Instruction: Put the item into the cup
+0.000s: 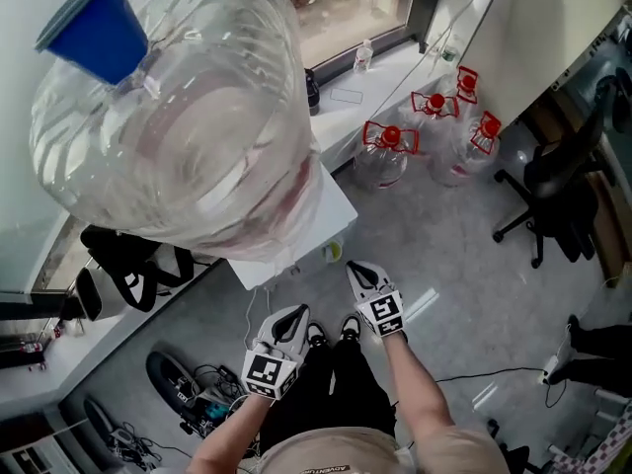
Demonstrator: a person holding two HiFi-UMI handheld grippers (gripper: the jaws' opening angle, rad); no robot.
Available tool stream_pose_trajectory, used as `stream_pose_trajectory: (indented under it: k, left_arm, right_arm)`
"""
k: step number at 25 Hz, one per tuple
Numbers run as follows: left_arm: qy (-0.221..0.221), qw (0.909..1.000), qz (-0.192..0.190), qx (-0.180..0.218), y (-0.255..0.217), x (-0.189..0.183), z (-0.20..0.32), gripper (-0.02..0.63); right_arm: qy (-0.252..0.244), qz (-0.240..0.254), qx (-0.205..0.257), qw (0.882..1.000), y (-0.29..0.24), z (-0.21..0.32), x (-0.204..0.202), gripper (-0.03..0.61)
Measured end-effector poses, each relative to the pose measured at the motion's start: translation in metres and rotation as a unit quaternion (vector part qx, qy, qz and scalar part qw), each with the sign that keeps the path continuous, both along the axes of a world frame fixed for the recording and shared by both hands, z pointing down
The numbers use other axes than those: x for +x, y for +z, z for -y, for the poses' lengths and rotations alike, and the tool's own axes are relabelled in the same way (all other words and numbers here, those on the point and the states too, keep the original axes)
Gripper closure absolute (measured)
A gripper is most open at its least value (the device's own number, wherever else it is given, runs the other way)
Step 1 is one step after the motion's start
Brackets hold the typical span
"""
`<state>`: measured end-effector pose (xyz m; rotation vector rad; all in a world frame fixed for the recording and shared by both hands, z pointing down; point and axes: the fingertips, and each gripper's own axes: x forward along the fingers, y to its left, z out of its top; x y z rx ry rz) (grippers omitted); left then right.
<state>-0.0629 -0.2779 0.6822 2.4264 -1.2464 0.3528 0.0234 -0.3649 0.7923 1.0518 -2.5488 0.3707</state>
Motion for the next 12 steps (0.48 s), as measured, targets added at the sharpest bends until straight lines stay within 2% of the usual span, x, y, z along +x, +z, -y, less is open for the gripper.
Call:
stream_pose_trajectory:
  k: [4,6,12]
  left_arm:
    - [0.016,0.9997,-0.003,0.018,-0.029,0.01,0.0,0.606]
    - [0.021,0.9993,0.0,0.029,-0.047,0.012,-0.003,0.606]
    - [0.014,0.9981,0.0,0.061,-0.095,0.011,0.0,0.606]
  right_arm:
    - [-0.041,-0.005,0.024,0.999,-0.061,-0.016,-0.001,0.566]
    - [-0.042,-0.01,0.029,0.999,-0.091,-0.027,0.002,0.566]
    - [-0.026,0.015,0.061,0.998,-0.171,-0.046,0.014,0.566]
